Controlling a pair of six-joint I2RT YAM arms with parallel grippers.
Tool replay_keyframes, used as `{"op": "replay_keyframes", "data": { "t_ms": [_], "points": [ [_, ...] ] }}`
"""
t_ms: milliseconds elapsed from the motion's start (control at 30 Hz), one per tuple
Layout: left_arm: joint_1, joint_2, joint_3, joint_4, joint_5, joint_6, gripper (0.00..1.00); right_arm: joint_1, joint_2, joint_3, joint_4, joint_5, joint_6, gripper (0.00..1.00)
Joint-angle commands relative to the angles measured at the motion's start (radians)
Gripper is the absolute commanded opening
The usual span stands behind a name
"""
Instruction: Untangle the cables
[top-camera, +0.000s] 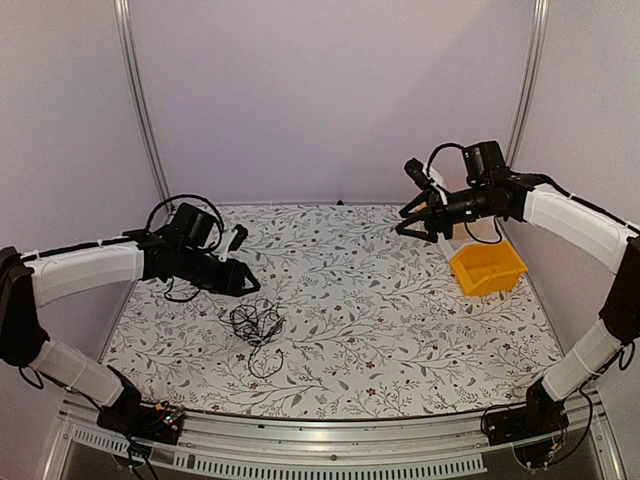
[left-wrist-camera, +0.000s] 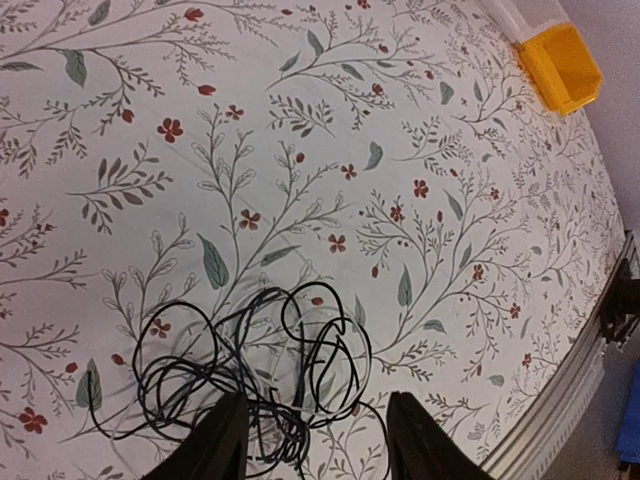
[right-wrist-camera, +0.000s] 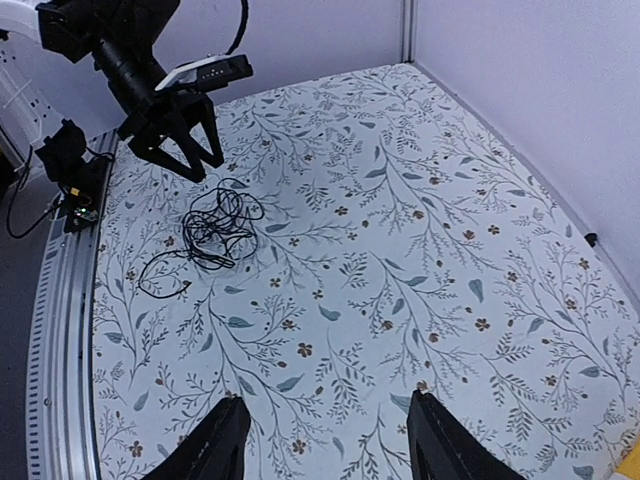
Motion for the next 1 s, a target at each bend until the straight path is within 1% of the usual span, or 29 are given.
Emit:
{"op": "replay_keyframes", "data": {
  "t_ms": [0,100,167,200,300,400,533,700,800,967],
  "points": [
    [-0.033,-0.056,-0.059,0.031,0.058,-0.107,0.52,0.167,0.102,-0.015,0.015,-0.052,0.038,0.56],
    [-0.032,-0.073,-0.117,0.065,0.022,-0.185,0.56,0.261,0.193,0.033,0.059,-0.045,0.122,0.53],
    [-0.031,-0.069,-0.154,0.095,-0.014,-0.236,0.56,0.305,0.275,0.06,0.101,-0.064,0.202,0.48],
    [-0.033,-0.065,-0.172,0.11,-0.026,-0.259,0.56,0.326,0.299,0.067,0.123,-0.068,0.228,0.48],
    [-0.032,-0.072,-0.206,0.161,-0.03,-0.296,0.55,0.375,0.401,0.097,0.149,-0.106,0.309,0.48],
    [-0.035,-0.109,-0.229,0.191,-0.033,-0.329,0.54,0.403,0.489,0.126,0.193,-0.115,0.378,0.5],
    [-0.034,-0.166,-0.255,0.176,-0.026,-0.345,0.54,0.42,0.583,0.204,0.222,-0.122,0.432,0.54],
    [-0.036,-0.246,-0.296,0.134,-0.013,-0.368,0.53,0.44,0.703,0.323,0.236,-0.15,0.48,0.55],
    [-0.037,-0.296,-0.289,0.08,-0.043,-0.375,0.53,0.457,0.766,0.378,0.236,-0.152,0.529,0.58],
    [-0.043,-0.394,-0.258,0.017,-0.09,-0.411,0.54,0.488,0.823,0.403,0.261,-0.166,0.594,0.59]
  ]
}}
